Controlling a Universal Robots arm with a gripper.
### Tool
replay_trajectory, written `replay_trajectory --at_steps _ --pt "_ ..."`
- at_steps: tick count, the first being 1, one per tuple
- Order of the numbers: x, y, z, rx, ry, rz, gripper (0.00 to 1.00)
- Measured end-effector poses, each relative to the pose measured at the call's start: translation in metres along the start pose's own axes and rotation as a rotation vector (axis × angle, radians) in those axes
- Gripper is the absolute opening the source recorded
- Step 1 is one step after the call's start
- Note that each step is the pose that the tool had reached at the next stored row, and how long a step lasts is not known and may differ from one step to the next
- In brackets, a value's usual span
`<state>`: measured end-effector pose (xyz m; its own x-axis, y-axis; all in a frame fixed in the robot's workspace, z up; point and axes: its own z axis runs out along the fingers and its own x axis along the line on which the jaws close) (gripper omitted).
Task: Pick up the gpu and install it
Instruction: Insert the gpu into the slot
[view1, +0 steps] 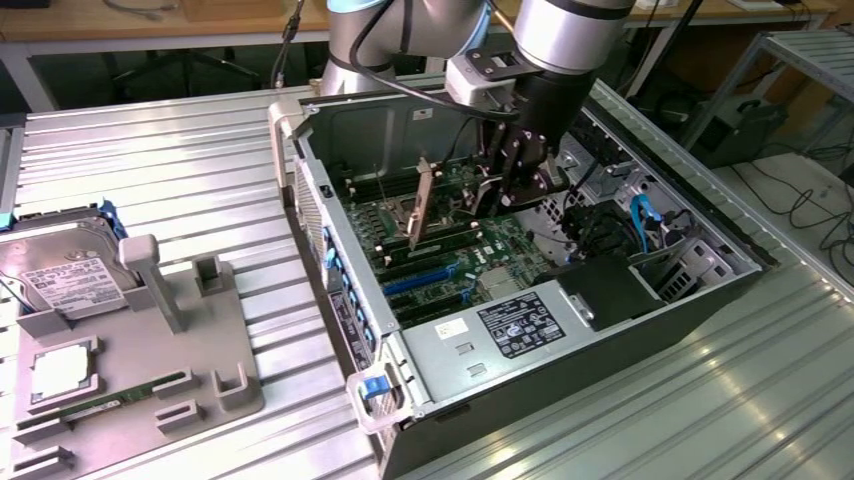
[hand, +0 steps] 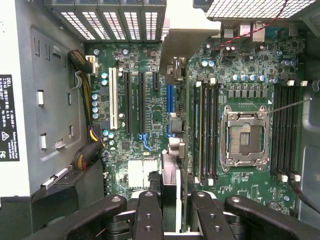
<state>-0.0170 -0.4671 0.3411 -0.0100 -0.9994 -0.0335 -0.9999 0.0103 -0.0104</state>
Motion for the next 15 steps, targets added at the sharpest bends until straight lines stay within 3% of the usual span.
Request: replay_trajectory --at_steps 9,15 --pt "0.0000 0.0000 0.0012 0.0001 -0.0002 0.000 0.28" --pt "0.0003 0.0020 0.0072 0.0002 0.0001 0.005 0.28"
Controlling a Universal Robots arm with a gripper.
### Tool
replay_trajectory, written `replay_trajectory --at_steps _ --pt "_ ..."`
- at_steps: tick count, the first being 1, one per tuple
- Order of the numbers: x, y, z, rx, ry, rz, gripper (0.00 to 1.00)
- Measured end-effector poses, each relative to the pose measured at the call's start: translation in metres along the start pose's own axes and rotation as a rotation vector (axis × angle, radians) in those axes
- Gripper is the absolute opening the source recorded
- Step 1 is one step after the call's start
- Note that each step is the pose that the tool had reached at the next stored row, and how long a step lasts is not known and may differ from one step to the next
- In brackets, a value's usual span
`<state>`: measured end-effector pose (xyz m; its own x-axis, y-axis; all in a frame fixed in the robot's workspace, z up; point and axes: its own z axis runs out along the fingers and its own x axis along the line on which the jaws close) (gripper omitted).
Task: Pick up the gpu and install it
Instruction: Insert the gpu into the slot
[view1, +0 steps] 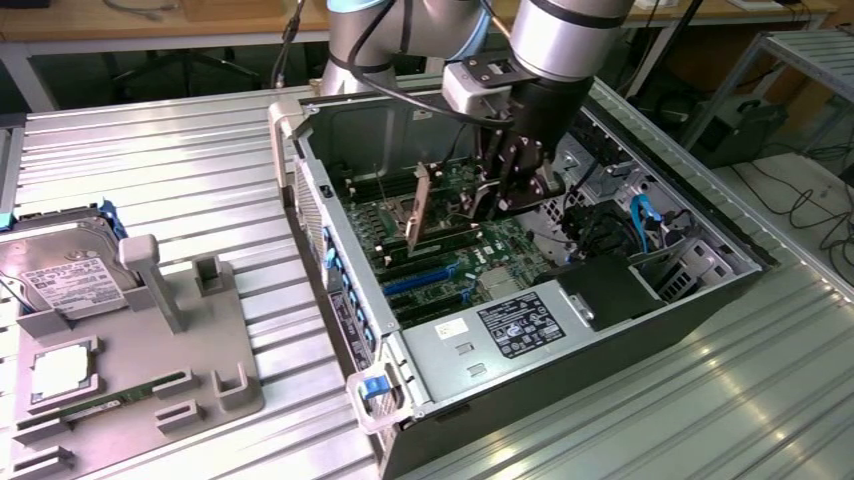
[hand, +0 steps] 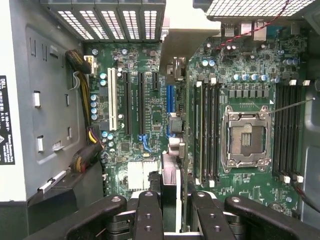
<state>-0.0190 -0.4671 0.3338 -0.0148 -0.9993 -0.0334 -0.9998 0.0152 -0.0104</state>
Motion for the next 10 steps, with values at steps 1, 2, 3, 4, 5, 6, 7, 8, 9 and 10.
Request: replay_trajectory --at_steps 1,2,3,4,5,6,7,8,9,10 --pt "0.000 0.0013 0.0017 0.0000 0.0000 0.000 0.28" --pt "0.000 0.0045 0.0046 -0.0001 0.0000 -0.002 0.28" --pt "0.000 0.0085 0.0077 -0.0002 -0.0002 -0.006 0.28" --pt "0.001 0.0140 0.0112 -0.0003 -0.0003 -0.009 0.28" --pt "0.001 0.0192 0.0147 -0.0003 -0.0002 -0.010 0.28" --pt "0.001 0.0209 0.0186 -0.0008 -0.0008 -0.024 0.28" --pt "0.001 0.0209 0.0207 -0.0016 -0.0010 -0.047 0.28" --pt "0.001 0.0209 0.0237 -0.0024 -0.0014 -0.073 0.28" --pt "-0.001 0.0210 0.0276 -0.0026 -0.0015 -0.079 0.28" --pt "-0.002 0.0210 0.0294 -0.0027 -0.0014 -0.079 0.28"
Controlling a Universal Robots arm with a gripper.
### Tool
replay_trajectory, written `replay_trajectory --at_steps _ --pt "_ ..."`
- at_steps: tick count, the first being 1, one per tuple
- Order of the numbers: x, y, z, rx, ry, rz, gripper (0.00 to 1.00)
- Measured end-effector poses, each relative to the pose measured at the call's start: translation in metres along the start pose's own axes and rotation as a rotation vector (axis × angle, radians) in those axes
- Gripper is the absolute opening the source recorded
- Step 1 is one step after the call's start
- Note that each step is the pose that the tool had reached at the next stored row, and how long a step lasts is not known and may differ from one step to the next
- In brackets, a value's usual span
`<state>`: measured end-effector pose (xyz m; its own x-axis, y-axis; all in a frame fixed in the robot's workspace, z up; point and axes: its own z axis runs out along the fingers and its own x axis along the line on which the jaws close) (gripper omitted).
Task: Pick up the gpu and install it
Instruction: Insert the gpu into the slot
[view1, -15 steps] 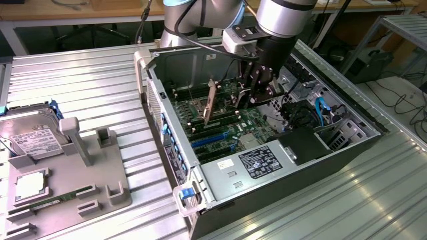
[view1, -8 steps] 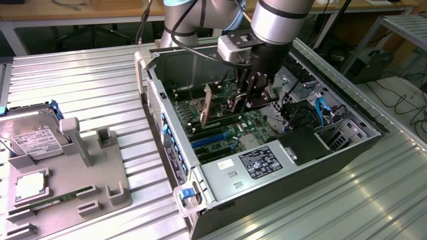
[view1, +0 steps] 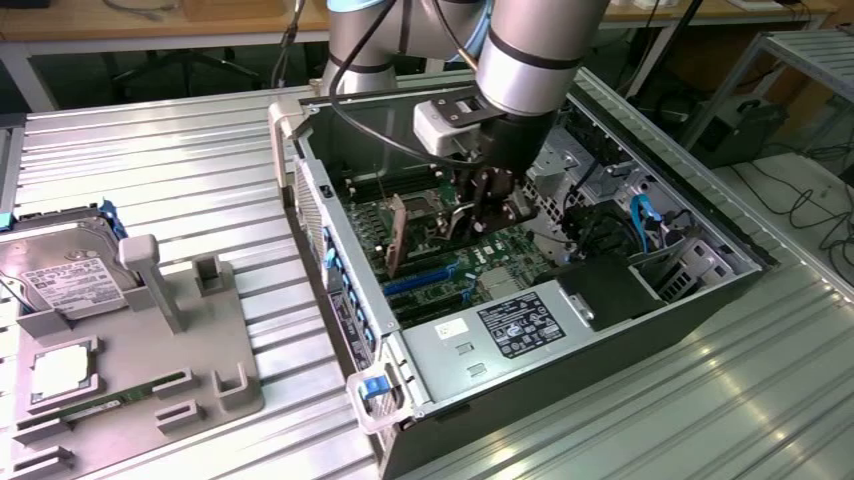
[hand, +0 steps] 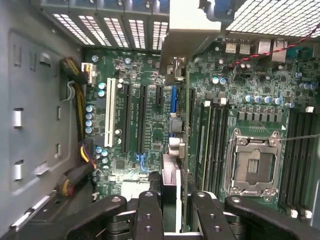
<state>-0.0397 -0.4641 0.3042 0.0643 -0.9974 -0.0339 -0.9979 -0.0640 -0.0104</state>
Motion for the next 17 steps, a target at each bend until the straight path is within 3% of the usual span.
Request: replay_trajectory --at_steps 8,17 --pt "-0.012 0.0009 0.0163 0.0003 -0.0002 0.007 0.28" --pt "-0.012 0.0009 0.0172 0.0002 0.0001 0.007 0.28"
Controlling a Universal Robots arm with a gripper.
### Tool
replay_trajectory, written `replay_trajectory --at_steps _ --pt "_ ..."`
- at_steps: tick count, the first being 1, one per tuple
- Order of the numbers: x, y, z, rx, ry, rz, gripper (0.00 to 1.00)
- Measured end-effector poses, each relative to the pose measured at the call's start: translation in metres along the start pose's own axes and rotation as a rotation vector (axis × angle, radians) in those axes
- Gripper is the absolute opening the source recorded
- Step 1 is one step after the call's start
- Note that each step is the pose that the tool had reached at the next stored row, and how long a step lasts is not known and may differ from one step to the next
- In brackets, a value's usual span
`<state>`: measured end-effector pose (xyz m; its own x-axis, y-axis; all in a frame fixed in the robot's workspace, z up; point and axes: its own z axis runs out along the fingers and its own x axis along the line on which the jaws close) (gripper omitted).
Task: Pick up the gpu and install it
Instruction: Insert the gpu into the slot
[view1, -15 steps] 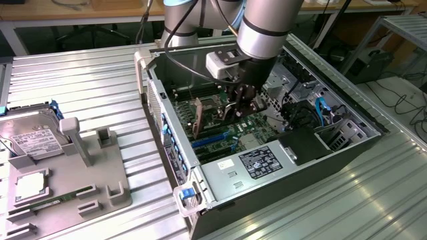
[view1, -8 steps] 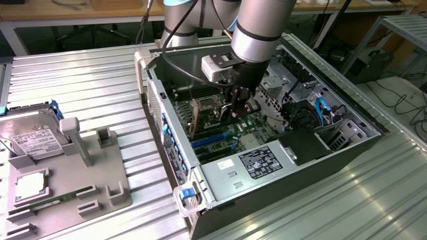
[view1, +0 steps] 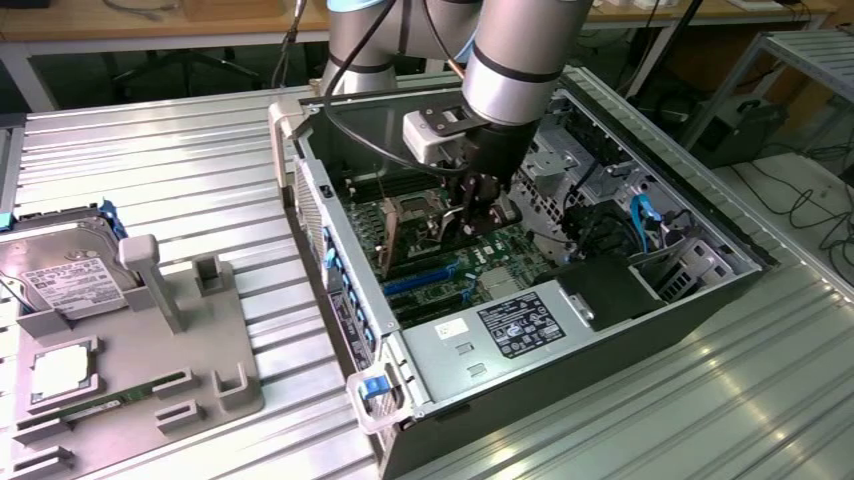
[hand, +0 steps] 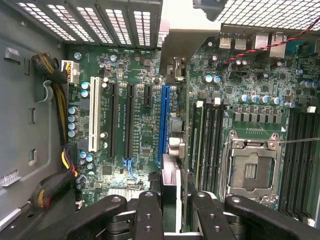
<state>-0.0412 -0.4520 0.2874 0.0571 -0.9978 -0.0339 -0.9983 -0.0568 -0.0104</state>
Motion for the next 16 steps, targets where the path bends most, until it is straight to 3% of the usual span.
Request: replay_trajectory --at_steps 5,10,16 --pt "-0.0001 0.0021 0.0004 0.0005 -0.0002 0.010 0.28" --pt "0.0000 0.0027 0.0049 0.0021 0.0004 0.060 0.28" --pt "0.0001 0.0027 0.0067 0.0022 0.0006 0.062 0.28"
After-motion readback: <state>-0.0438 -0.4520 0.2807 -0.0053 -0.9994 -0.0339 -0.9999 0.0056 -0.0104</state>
